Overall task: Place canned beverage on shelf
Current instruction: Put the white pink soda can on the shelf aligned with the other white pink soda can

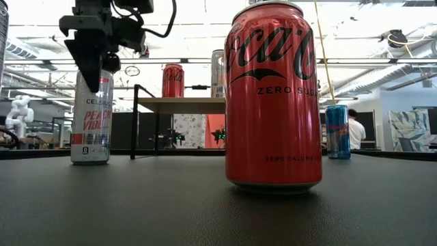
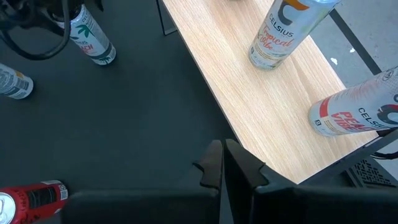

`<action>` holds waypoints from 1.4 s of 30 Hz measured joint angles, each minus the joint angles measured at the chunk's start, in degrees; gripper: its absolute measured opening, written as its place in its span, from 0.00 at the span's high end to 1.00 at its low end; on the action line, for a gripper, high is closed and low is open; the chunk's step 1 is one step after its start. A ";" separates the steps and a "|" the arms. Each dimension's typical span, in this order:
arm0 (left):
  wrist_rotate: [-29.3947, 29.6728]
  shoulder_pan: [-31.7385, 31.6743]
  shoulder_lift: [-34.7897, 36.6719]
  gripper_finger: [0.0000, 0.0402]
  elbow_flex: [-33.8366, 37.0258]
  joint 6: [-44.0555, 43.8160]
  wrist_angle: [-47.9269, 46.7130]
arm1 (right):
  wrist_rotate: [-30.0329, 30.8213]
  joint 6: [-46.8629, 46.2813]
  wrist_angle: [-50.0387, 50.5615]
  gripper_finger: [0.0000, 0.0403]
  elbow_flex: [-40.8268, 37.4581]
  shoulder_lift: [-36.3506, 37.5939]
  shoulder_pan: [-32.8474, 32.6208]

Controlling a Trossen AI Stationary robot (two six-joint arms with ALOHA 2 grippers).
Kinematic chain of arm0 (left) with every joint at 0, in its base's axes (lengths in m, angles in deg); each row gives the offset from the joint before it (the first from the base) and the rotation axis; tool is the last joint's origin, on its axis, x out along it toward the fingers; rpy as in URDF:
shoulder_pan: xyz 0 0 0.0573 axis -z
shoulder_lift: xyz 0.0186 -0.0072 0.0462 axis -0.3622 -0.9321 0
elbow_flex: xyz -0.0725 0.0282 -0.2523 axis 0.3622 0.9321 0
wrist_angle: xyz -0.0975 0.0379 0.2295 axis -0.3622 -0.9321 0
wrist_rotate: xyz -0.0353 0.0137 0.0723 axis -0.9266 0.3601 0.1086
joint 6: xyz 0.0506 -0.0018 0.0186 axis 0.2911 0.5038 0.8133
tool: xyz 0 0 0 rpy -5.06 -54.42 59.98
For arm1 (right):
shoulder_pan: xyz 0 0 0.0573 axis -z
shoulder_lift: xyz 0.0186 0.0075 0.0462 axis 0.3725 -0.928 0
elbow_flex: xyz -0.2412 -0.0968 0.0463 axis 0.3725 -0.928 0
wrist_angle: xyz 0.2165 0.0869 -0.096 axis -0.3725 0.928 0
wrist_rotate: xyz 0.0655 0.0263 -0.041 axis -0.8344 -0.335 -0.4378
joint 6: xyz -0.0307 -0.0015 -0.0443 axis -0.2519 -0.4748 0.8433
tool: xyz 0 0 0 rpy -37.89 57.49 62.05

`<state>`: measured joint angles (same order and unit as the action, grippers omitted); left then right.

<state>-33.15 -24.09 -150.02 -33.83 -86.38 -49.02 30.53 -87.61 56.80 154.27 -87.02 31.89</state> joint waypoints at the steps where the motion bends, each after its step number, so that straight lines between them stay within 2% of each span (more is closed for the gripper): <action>1: 0.00 -0.19 0.04 0.07 0.28 -0.46 0.17 | 0.00 0.00 0.00 1.00 0.00 0.01 0.00; 7: -1.45 -0.57 -0.13 0.07 2.07 -0.55 0.10 | 0.05 0.00 -0.09 1.00 0.00 0.02 0.00; 11: -1.74 -0.50 -0.16 0.11 3.09 -0.58 0.06 | 0.07 0.00 -0.14 1.00 0.00 0.02 0.00; 21: -2.04 -0.50 -0.15 0.39 3.21 -0.53 1.61 | 0.13 0.00 -0.20 1.00 0.00 0.02 0.00; 35: -2.44 2.31 -0.15 0.39 3.08 4.13 1.42 | 0.16 -0.01 -0.20 1.00 0.00 0.02 0.00; 42: -2.93 3.37 -0.29 0.39 -0.85 5.65 0.87 | 0.20 0.57 -0.72 1.00 0.00 0.02 0.00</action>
<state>-36.08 -20.72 -150.30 -34.68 -80.73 -48.15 30.73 -87.04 56.07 154.27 -87.00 31.89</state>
